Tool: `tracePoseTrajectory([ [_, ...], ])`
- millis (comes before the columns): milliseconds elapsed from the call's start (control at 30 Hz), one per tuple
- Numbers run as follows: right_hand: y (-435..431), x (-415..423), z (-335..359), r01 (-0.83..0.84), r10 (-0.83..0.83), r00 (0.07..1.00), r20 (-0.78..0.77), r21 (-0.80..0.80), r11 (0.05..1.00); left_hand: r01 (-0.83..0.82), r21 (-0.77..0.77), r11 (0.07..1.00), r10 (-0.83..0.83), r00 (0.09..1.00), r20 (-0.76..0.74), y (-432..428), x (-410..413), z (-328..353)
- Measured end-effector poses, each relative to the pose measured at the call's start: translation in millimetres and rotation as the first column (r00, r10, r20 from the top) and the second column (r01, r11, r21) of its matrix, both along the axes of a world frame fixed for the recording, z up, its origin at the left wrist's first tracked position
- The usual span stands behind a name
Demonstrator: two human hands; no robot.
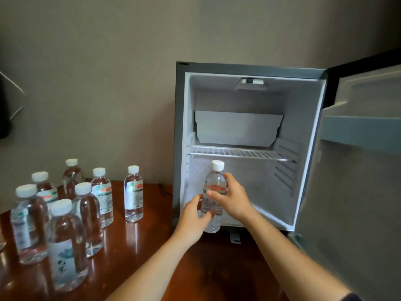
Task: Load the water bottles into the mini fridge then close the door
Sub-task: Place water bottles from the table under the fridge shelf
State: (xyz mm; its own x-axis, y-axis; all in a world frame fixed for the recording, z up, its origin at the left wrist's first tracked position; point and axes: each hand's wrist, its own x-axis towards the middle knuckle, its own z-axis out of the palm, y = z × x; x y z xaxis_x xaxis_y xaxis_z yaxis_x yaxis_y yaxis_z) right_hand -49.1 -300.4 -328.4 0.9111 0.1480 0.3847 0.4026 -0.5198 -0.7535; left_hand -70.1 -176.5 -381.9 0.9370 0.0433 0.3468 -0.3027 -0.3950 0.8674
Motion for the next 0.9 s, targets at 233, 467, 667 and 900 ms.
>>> tracePoseTrajectory([
  [233, 9, 55, -21, 0.05, -0.05, 0.999, -0.018, -0.044, 0.998, 0.013, -0.046, 0.999, -0.017, 0.996, -0.083, -2, 50, -24],
  [467, 25, 101, -20, 0.045, -0.046, 0.999, -0.012, -0.074, 0.996, -0.019, 0.013, 1.0, 0.019, 0.998, -0.054, -6, 82, -49],
  [667, 37, 139, -20, 0.049, -0.048, 0.999, 0.006, -0.077, 0.996, -0.116, 0.238, 0.964, 0.141, 0.986, -0.092, 1, 118, -50],
  [900, 50, 181, -16, 0.086, -0.089, 0.996, -0.017, -0.129, 0.988, -0.129, 0.193, 0.973, 0.143, 0.988, -0.06, 2, 159, -53],
])
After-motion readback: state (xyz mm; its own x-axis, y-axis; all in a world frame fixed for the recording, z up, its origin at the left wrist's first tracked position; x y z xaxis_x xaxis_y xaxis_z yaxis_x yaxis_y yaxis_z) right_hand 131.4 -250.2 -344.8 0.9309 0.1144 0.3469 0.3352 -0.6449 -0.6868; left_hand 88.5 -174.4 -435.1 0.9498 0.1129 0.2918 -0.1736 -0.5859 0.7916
